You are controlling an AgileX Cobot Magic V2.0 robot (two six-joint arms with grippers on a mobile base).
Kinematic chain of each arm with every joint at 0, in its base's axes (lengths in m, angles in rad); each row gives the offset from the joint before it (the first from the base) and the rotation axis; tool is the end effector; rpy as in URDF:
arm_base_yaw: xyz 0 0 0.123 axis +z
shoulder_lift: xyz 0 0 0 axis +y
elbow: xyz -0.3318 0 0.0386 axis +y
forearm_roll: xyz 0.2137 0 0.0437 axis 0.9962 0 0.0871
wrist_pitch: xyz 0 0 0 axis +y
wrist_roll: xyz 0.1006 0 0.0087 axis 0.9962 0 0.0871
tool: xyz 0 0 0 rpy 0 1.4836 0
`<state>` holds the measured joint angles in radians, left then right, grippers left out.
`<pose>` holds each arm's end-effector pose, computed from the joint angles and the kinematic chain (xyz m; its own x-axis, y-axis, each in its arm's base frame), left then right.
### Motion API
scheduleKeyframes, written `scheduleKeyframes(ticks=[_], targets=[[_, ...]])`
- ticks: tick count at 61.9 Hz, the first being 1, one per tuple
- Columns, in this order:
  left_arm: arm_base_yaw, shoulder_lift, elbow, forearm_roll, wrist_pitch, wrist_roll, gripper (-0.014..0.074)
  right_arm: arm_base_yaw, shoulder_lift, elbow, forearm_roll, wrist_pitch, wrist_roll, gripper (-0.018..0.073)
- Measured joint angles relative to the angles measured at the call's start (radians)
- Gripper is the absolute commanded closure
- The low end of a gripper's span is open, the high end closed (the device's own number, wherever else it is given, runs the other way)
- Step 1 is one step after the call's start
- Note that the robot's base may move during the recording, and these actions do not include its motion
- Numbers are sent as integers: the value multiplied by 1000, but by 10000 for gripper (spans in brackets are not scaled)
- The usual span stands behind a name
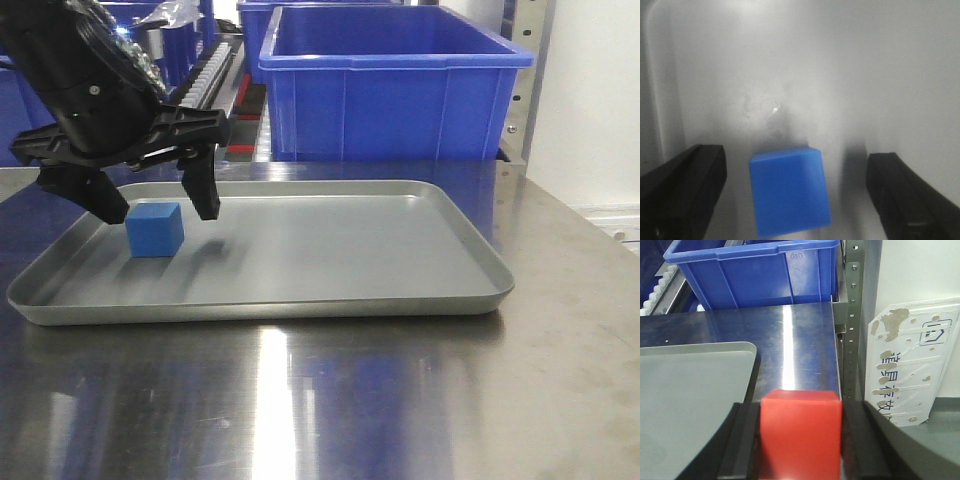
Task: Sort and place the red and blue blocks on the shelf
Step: 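Move the left gripper down over the blue cube, then lower the open left gripper around the blue cube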
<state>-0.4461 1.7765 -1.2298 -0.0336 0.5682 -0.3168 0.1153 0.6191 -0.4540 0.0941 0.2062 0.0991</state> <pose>0.3266 -0.1582 0.2797 -0.8755 0.0437 -0.4813 0.1526 0.9700 -0.1895 0.0664 0.0097 0.3267 -0.2979 0.1568 -0.9416 -0.0782 0.9791 0.1878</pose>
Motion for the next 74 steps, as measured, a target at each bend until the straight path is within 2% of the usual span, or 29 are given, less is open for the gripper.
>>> scheduleKeyframes(ticks=[74], targets=[[0, 30, -5, 2, -7, 0, -31, 0, 0, 0, 0, 0, 0, 508]])
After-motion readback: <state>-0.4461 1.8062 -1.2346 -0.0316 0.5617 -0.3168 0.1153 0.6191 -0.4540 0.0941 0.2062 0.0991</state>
